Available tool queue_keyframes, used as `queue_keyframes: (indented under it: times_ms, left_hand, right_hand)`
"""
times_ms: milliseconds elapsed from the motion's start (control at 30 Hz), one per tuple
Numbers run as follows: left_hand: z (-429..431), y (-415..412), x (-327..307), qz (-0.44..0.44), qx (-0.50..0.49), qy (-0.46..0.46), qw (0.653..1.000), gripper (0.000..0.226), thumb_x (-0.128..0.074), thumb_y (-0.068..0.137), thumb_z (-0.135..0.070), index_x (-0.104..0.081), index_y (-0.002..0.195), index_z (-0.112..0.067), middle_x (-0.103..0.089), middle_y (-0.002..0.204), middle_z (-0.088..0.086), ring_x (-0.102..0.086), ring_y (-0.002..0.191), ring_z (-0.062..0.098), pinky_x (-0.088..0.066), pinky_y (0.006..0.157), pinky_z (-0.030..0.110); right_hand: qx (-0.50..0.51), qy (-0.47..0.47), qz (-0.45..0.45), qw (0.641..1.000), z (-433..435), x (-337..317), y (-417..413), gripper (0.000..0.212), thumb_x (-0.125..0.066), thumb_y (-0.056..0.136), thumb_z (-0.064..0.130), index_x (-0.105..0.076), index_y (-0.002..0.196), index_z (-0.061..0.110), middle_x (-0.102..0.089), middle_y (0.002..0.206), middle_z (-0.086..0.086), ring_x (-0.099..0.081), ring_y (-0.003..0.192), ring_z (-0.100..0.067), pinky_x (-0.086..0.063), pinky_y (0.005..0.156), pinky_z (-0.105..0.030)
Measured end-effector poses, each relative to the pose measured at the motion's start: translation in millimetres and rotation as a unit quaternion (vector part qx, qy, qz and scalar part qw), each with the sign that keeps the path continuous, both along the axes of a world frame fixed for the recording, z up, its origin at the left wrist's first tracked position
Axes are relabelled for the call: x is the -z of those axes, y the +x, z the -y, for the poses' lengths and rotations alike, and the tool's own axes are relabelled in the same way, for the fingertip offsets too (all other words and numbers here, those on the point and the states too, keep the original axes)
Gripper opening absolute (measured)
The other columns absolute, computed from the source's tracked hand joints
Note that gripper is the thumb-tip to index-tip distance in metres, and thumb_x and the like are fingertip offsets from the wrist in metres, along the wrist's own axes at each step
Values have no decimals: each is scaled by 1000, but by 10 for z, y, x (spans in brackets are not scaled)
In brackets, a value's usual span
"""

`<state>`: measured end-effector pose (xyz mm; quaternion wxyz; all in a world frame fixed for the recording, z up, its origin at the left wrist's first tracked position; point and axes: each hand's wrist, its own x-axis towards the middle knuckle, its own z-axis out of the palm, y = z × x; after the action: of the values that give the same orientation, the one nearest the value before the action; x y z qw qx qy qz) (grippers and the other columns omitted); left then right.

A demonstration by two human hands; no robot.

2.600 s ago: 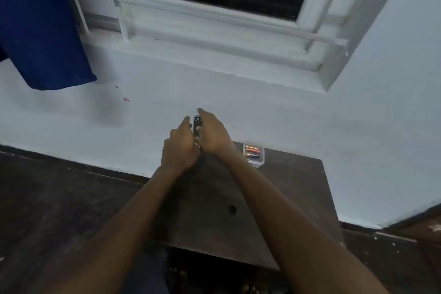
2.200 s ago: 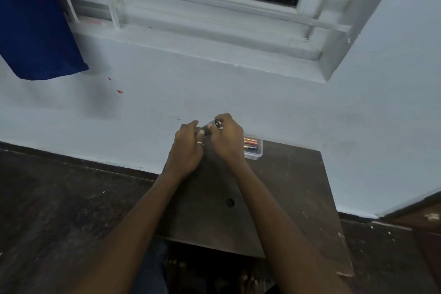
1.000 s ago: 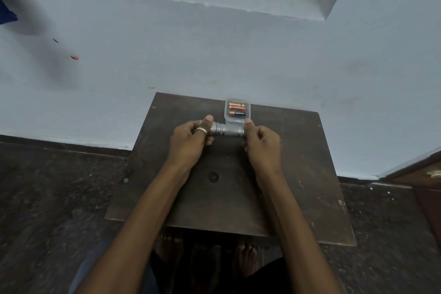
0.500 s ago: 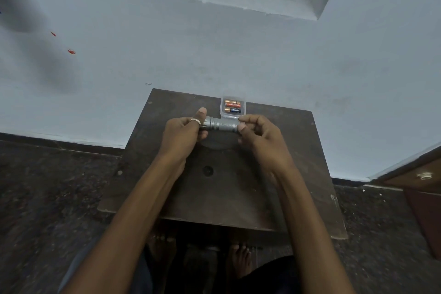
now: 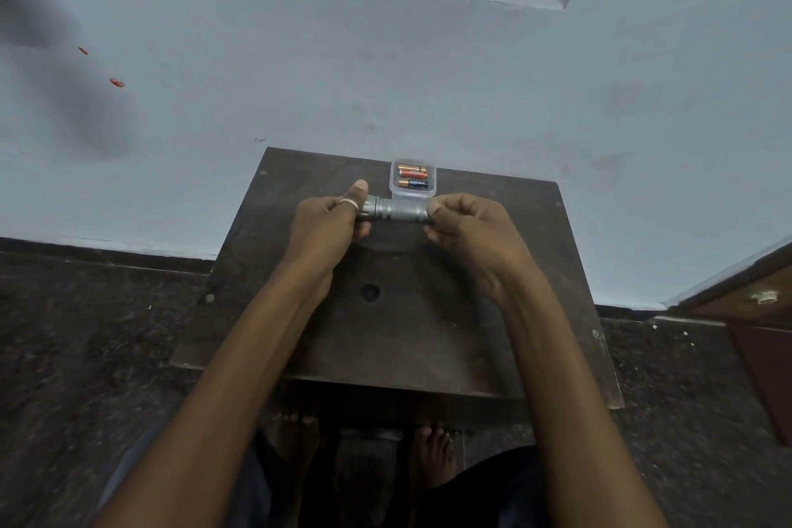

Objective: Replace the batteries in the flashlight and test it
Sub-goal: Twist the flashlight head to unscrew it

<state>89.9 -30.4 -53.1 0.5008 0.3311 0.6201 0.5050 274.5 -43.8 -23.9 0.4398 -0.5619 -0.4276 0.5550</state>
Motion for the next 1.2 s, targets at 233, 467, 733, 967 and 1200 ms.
queue_keyframes:
  times_ms: [233,467,733,967,1200]
  left_hand:
    - [-19,-26,0,8,-4,-4,1000,32,-72,87,-43,-76,79,-12,-72,68,-8,-69,62,3,-60,73,25]
    - [-17,-10,-33,32,-13,3,999,30,-72,88,-38,-75,73,-13,-70,69,-7,-67,61,3,-59,69,23]
    - [-7,-25,-34,47,-18,-9,999,26,-72,88,-38,-76,75,-16,-70,76,-5,-69,68,6,-60,72,25]
    - [-1,-9,-54,53,-23,-7,998,29,-72,88,-39,-74,73,-14,-70,72,-6,-69,68,7,-58,68,23]
    - [4,-32,-60,48,-25,-7,998,28,-71,89,-39,-74,75,-14,-69,65,-10,-68,64,6,-60,72,26]
  right_hand:
    - [-22,0,-34,999,-59,20,80,13,-71,90,2,-71,101,10,-74,90,-6,-69,80,-13,-56,70,-21]
    - [-10,2,60,998,-93,10,-14,32,-64,99,27,-71,92,-4,-68,73,-10,-64,58,-8,-54,58,-17]
    - [-45,33,0,998,-51,-56,94,24,-72,85,-7,-73,100,12,-76,89,-5,-70,79,-10,-53,69,-18]
    - [-30,9,76,997,-92,10,31,36,-62,99,35,-73,91,2,-73,74,-8,-66,63,-12,-54,61,-22]
    - [-54,37,32,997,-93,-11,54,5,-68,94,10,-73,95,9,-72,80,-5,-66,75,-14,-56,73,-24]
